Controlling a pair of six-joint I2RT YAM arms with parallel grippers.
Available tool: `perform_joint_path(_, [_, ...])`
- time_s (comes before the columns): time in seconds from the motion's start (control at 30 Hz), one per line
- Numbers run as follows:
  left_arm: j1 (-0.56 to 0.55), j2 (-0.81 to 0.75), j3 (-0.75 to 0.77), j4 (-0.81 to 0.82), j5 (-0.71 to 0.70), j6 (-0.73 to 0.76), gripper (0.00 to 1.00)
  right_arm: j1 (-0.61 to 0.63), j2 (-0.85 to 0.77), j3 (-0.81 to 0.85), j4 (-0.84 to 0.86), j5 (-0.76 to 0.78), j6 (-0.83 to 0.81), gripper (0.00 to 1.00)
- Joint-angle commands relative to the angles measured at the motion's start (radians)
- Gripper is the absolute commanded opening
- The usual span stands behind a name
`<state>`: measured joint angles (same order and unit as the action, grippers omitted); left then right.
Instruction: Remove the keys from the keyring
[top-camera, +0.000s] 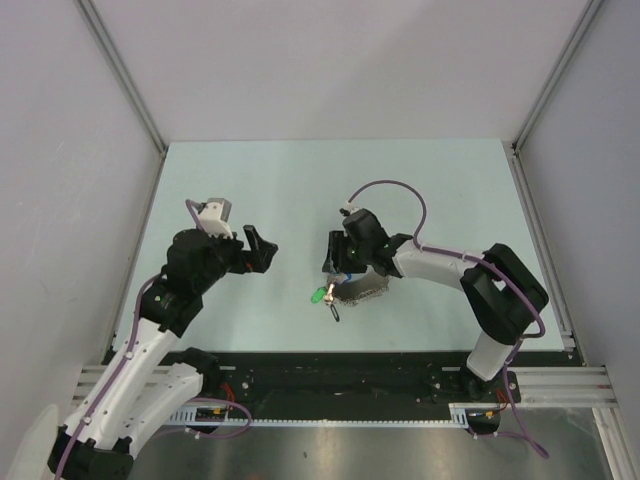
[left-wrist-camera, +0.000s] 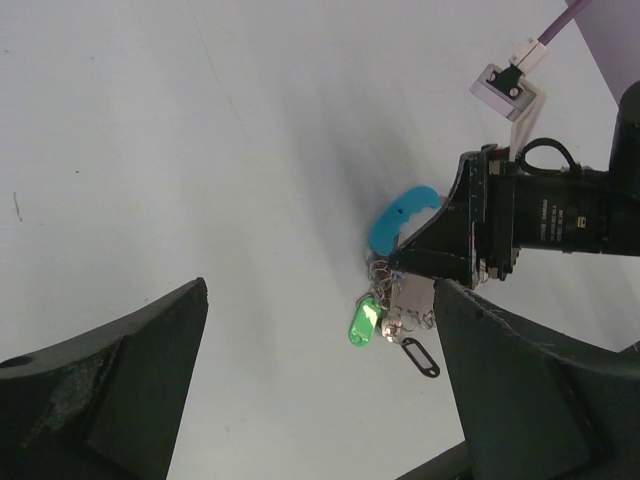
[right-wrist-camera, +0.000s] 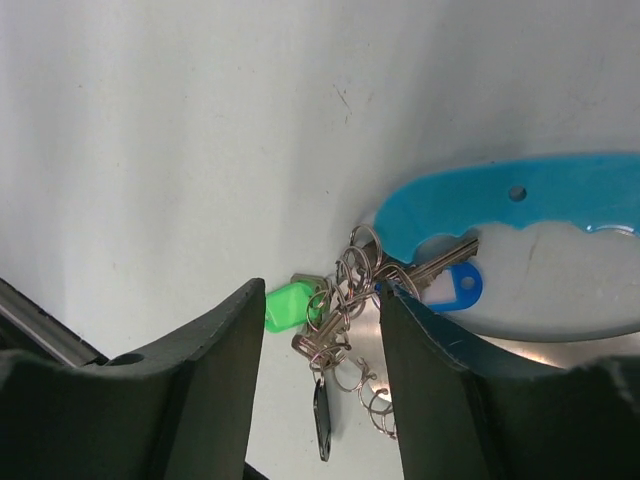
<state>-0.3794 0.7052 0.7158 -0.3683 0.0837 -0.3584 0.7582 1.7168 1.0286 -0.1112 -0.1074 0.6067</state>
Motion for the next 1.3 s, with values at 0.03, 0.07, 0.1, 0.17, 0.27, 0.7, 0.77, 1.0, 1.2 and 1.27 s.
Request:
perform_joint_path(0.03, [0.005, -0.003, 0.022, -0.011, -0.07, -0.011, 0.99, 0.044, 0.027, 0.064, -0.083, 0.093, 0.03, 0.52])
perform_joint_path(0.07, [0.005, -0.004, 0.024, -0.012, -0.07, -0.013, 0.98, 0.056, 0.029, 0.067, -0.1, 0.104, 0.057, 0.51])
perform_joint_path(0.1, [0.005, -0.003, 0.025, -0.014, -0.07, -0.016, 0.99, 0.059, 0.029, 0.07, -0.11, 0.107, 0.071, 0.51])
perform_joint_path(0.17, [0.005, -0.003, 0.025, -0.014, -0.073, -0.017, 0.99, 0.069, 0.033, 0.071, -0.123, 0.159, 0.096, 0.51])
perform_joint_path(0.27, [0.005, -0.007, 0.027, -0.018, -0.082, -0.017, 0.99, 0.081, 0.04, 0.073, -0.123, 0.172, 0.114, 0.51])
perform_joint_path(0.7, [0.005, -0.026, 0.027, -0.032, -0.142, -0.019, 0.99, 0.112, 0.096, 0.108, -0.168, 0.268, 0.199, 0.47])
perform_joint_path(0.77, [0.005, -0.03, 0.027, -0.031, -0.141, -0.019, 0.99, 0.116, 0.124, 0.14, -0.189, 0.281, 0.206, 0.46])
perform_joint_path(1.0, [0.005, -0.029, 0.028, -0.029, -0.128, -0.024, 0.99, 0.148, 0.145, 0.179, -0.226, 0.339, 0.206, 0.38])
perform_joint_path(1.2, [0.005, -0.016, 0.03, -0.041, -0.105, -0.03, 0.99, 0.165, 0.161, 0.18, -0.246, 0.364, 0.147, 0.22])
perform_joint_path(1.27, [0.005, -0.003, 0.03, -0.053, -0.098, -0.05, 0.98, 0.176, 0.156, 0.179, -0.214, 0.353, 0.099, 0.13])
